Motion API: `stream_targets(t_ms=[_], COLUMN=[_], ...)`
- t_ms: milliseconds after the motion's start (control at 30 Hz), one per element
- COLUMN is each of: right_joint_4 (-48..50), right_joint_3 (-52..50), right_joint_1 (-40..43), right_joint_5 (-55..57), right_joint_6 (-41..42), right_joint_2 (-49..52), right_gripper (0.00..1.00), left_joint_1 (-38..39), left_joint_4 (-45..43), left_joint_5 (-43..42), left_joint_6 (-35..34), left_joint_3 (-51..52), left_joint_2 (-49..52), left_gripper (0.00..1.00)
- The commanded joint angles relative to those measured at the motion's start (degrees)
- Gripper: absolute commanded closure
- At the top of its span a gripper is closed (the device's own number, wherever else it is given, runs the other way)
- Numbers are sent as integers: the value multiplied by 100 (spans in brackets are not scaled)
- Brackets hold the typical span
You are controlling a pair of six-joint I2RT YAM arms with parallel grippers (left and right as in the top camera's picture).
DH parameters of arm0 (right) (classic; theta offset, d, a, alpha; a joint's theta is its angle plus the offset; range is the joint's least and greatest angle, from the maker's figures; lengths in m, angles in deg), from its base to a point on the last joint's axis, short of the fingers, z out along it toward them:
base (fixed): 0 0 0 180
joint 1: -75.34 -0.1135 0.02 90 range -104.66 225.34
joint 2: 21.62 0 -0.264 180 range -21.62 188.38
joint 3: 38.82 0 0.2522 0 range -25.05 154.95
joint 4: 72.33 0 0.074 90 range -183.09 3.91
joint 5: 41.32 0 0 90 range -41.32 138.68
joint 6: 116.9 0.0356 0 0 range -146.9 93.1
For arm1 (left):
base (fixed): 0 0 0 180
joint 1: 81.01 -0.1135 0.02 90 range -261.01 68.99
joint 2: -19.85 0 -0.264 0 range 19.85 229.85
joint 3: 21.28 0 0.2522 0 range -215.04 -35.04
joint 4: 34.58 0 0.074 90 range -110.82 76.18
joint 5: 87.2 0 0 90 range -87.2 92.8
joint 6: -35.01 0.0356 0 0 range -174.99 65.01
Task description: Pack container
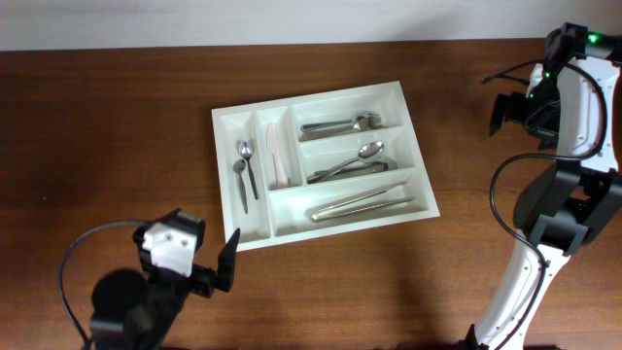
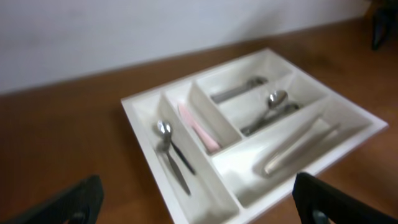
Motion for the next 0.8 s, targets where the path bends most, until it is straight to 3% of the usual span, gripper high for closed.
stream_targets(t_ms=[0, 333, 600, 767], right_joint_4=[7, 7, 7, 7], right_joint_3=[-22, -22, -22, -22], right_joint_1=[-26, -26, -26, -26], right_joint_5=[-31, -31, -31, -31], right_joint_6=[-39, -39, -39, -39], right_joint_2=[-28, -28, -28, -28], right_gripper=[1, 1, 1, 1], left_joint_1=[-184, -723, -743, -949], left_joint_4=[-389, -1648, -3510, -3685], left_joint_5=[-291, -337, -332, -334], left_joint_6=[470, 612, 610, 459], left_joint_3=[560, 1895, 3206, 3663], left_joint_2=[-507, -1241, -1700, -2118], left_gripper=[1, 1, 1, 1])
